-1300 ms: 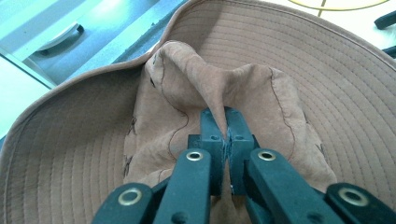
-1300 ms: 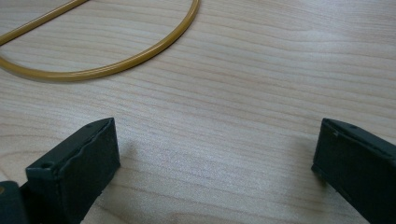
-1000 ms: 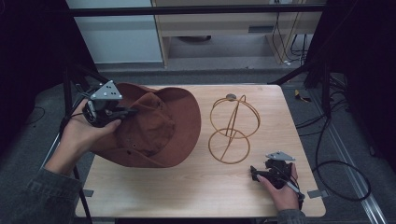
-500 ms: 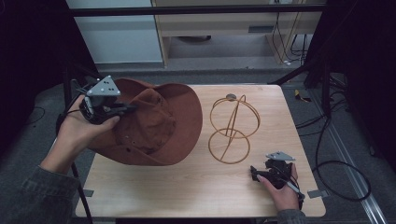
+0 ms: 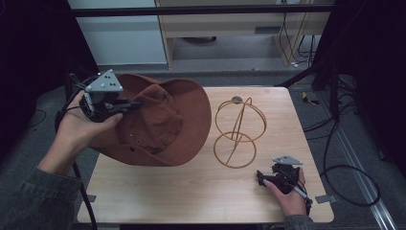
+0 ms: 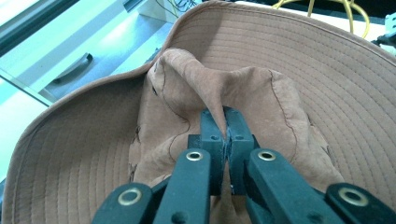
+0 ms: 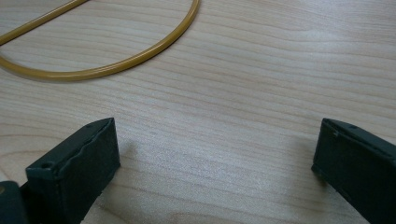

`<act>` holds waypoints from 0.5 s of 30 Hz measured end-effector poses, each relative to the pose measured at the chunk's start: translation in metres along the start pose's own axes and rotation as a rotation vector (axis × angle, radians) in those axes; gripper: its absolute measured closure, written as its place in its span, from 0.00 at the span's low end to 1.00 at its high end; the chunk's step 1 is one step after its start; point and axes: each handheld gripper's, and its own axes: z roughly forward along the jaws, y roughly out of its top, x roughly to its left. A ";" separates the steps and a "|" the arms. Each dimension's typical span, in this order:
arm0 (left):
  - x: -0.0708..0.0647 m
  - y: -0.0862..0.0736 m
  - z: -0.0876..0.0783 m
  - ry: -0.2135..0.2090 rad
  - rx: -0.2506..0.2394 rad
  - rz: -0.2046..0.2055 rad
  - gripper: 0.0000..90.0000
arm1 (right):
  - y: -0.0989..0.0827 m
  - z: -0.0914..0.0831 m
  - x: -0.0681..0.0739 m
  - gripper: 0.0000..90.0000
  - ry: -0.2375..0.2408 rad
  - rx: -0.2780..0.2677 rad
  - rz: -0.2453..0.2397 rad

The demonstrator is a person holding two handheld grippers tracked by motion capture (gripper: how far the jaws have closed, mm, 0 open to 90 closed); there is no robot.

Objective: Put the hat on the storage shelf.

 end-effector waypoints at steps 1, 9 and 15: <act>0.000 0.003 -0.001 0.002 -0.001 0.004 0.98 | 0.000 0.000 0.000 0.01 0.000 0.000 0.000; -0.003 0.030 -0.003 0.001 -0.001 0.046 0.98 | 0.000 0.000 0.000 0.01 0.000 0.002 0.001; -0.009 0.047 0.002 -0.002 -0.010 0.069 0.98 | 0.000 0.000 0.000 0.01 0.001 0.001 0.001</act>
